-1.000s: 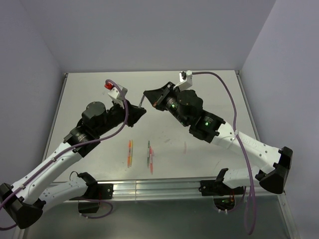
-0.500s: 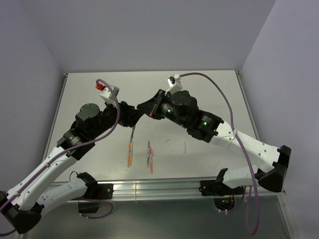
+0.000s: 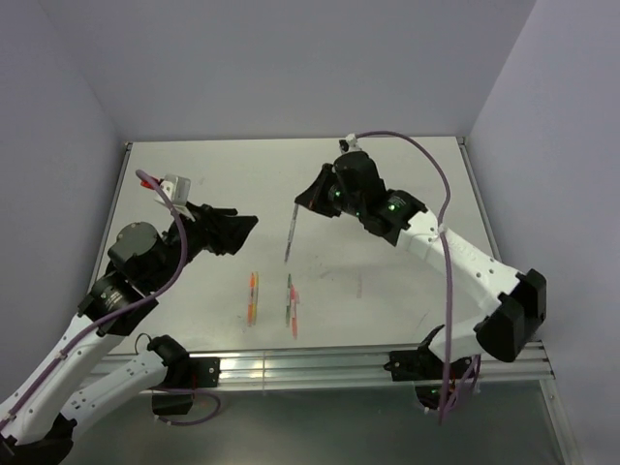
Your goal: Insert the pens into the pen caps
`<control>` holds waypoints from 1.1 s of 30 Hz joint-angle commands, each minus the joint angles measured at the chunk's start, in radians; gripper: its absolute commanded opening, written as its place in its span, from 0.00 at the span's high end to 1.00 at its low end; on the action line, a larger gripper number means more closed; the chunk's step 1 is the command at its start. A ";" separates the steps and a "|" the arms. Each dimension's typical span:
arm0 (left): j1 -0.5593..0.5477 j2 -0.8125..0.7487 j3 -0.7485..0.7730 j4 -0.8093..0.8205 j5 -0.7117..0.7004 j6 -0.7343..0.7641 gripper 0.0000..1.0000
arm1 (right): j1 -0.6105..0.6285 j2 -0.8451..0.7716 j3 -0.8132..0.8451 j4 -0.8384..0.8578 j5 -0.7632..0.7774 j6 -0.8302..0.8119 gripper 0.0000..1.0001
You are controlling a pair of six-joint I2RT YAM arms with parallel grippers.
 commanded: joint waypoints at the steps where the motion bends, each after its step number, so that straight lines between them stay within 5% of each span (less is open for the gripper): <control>1: 0.004 -0.012 -0.001 -0.062 -0.027 -0.068 0.32 | -0.125 0.083 0.000 -0.052 -0.050 -0.144 1.00; 7: 0.004 0.018 -0.015 -0.125 -0.007 -0.117 0.36 | -0.228 0.427 0.225 -0.155 -0.057 -0.316 1.00; 14: 0.004 0.009 -0.090 -0.180 -0.007 -0.183 0.41 | -0.262 0.759 0.529 -0.284 -0.056 -0.324 1.00; 18: 0.004 -0.014 -0.145 -0.216 -0.016 -0.228 0.40 | -0.270 0.835 0.600 -0.296 -0.063 -0.327 1.00; 25: 0.002 -0.008 -0.248 -0.228 -0.007 -0.268 0.37 | -0.268 0.899 0.635 -0.298 -0.071 -0.324 0.75; 33: 0.001 0.070 -0.337 -0.190 0.036 -0.319 0.42 | -0.268 0.922 0.670 -0.299 -0.054 -0.329 0.64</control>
